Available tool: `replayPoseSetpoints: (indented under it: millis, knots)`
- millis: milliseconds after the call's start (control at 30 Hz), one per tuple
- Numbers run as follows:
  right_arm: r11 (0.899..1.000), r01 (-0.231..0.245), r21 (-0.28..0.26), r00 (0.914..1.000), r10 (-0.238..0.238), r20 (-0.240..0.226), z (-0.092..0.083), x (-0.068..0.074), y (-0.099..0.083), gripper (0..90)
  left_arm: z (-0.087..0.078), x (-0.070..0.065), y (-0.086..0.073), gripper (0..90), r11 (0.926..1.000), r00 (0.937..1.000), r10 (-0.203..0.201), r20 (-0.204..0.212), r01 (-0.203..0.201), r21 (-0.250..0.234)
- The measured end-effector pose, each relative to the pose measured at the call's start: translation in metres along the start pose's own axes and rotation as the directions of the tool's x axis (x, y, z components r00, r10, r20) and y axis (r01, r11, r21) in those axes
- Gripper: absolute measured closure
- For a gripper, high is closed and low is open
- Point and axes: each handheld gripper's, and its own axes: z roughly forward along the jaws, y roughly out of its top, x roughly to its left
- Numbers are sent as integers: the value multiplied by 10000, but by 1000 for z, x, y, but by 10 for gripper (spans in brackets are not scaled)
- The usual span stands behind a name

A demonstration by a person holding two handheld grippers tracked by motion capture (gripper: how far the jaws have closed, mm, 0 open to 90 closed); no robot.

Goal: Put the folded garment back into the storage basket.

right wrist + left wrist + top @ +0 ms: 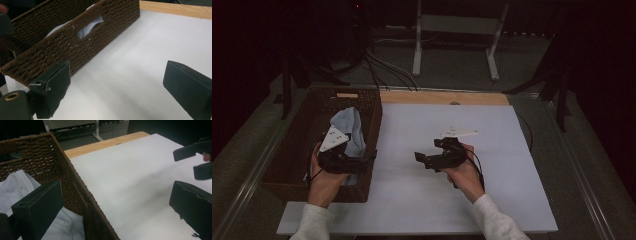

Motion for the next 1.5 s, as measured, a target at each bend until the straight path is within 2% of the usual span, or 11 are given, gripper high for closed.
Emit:
replayPoseSetpoints:
  millis: [200, 433, 567, 833, 1000, 1233, 1400, 1500]
  knots:
    - [9998, -84, -154, 9998, 86, 166, -11, -9, -7, 78, -3, -4, -7, 0, 10000, 10000, -12, -30, 12, -95]
    - [9992, -193, -351, 9991, 206, 365, -22, -18, -15, 78, -8, -6, -17, 0, 9998, 9999, -7, 123, 9, -181]
    - [9987, -159, -483, 9984, 185, 529, -29, -22, -18, 78, -8, -9, -23, 0, 9999, 9998, 134, 119, -133, -82]
    - [9975, -113, -691, 9960, 174, 872, -41, -30, -27, 78, -15, -13, -30, 1, 9992, 9999, 150, -3, -150, -365]
    - [9959, -172, -883, 9948, 259, 987, -50, -34, -32, 78, -18, -13, -36, 1, 9991, 10000, 100, -2, -100, -413]
    - [9928, -177, -1184, 9928, 315, 1157, -66, -42, -40, 75, -22, -12, -42, 0, 9989, 9996, 266, 92, -263, -398]
    - [9908, -203, -1341, 9895, 391, 1389, -80, -48, -49, 68, -25, -9, -45, 1, 9988, 9996, 263, 38, -261, -418]
    - [9881, -349, -1497, 9852, 592, 1608, -87, -53, -55, 36, -27, -8, -46, 0, 9989, 9997, 247, -6, -247, -410]
